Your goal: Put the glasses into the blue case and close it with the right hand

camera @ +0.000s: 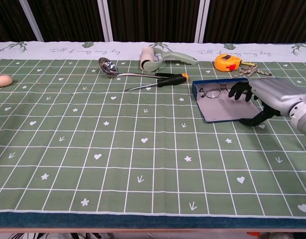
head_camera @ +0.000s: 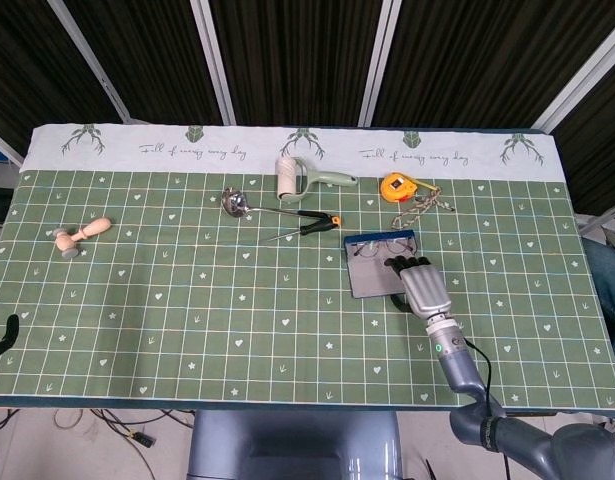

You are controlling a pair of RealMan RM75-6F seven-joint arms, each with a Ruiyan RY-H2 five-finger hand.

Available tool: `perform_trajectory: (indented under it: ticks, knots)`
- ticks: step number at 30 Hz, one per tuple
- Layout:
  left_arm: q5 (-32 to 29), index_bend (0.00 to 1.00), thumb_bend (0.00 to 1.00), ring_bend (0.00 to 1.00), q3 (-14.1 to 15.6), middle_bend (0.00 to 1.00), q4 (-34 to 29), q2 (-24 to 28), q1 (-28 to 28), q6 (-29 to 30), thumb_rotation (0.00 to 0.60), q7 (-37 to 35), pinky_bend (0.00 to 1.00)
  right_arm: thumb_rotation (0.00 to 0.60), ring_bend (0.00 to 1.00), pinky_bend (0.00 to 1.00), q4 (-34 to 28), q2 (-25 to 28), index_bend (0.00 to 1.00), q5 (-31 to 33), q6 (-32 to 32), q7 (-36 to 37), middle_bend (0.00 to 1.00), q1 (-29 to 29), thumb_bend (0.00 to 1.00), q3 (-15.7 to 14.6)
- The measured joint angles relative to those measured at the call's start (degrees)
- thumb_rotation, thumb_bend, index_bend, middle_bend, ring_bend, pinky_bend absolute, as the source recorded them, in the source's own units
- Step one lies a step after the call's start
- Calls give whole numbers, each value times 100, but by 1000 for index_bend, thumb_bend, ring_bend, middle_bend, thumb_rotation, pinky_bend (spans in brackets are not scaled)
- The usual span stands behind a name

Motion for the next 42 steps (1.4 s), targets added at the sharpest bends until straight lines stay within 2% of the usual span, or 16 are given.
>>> perform_trajectory:
  ticks: [11,16,32,42]
  knots:
    - [3,132,374,0,-1,7,0,-3,-1,3,600,6,0,600,397,336,113,-62,386,-76,100,153,371,30,453,40]
    - [0,132,374,0,-3,7,-3,-3,3,10,600,4,0,600,397,336,431,-164,387,-146,71,221,372,162,453,71]
    - [-8,135,374,0,-9,7,3,3,4,7,600,-12,0,600,400,338,1424,-664,395,-133,-89,675,375,761,453,424]
    - [-21,139,374,0,-18,7,-3,12,6,6,600,-29,0,600,401,338,2053,-967,420,-93,-312,839,375,976,454,458]
